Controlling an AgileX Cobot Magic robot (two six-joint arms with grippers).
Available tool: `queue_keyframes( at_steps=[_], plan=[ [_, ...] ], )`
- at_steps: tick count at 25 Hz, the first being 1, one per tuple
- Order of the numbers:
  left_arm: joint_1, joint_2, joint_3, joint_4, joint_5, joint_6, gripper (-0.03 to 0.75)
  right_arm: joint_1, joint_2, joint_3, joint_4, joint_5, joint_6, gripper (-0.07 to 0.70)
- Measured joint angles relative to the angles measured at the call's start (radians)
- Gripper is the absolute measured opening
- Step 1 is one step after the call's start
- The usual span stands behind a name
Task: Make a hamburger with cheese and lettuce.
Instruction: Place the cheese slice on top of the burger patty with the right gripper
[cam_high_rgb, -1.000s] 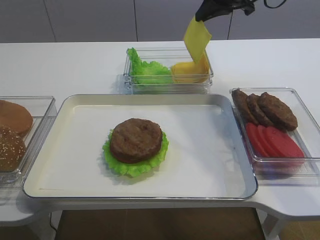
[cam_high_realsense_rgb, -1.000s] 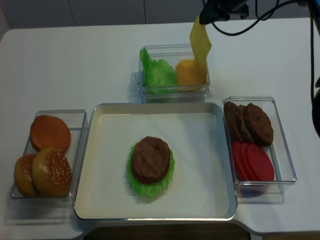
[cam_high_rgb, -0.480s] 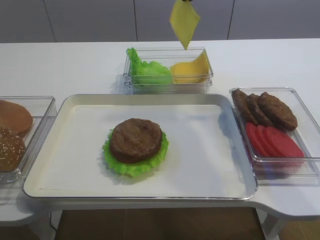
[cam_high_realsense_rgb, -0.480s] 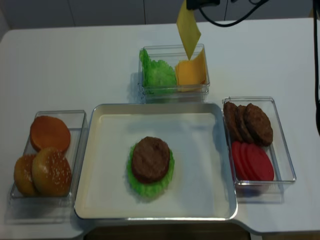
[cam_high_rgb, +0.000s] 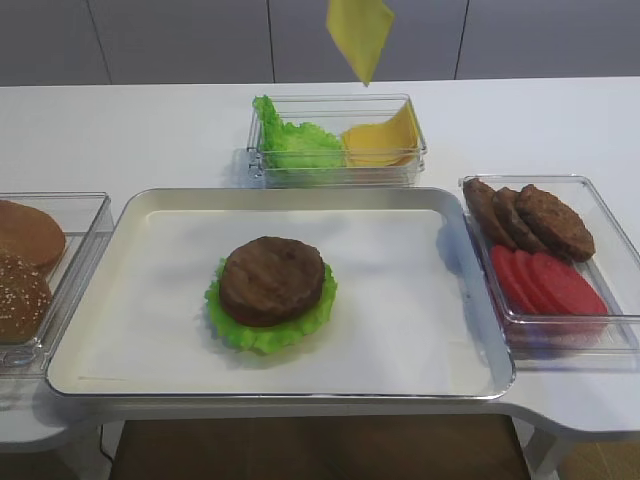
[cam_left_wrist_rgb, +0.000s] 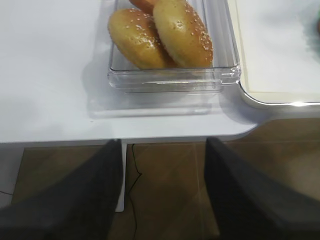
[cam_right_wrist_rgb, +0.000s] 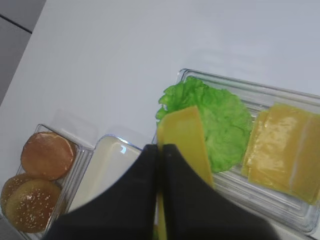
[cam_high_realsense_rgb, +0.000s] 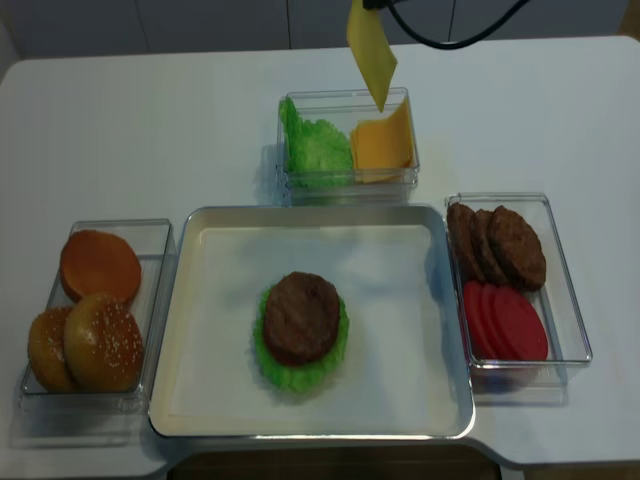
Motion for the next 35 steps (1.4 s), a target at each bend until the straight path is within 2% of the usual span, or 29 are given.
queue_keyframes(
  at_steps=[9, 19, 32, 35],
  plan=[
    [0.000, 0.000, 0.000, 0.000, 0.000, 0.000, 0.391, 0.050, -0.138, 0.179, -0.017, 0.000, -0.022, 0.027],
    [0.000, 0.000, 0.000, 0.000, 0.000, 0.000, 0.391, 0.150, -0.291, 0.392, -0.037, 0.000, -0.049, 0.027],
    [0.000, 0.000, 0.000, 0.000, 0.000, 0.000, 0.391, 0.319, -0.301, 0.421, -0.055, 0.000, -0.047, 0.027],
    [0.000, 0.000, 0.000, 0.000, 0.000, 0.000, 0.391, 0.343, -0.301, 0.457, -0.058, -0.002, -0.045, 0.027]
  ],
)
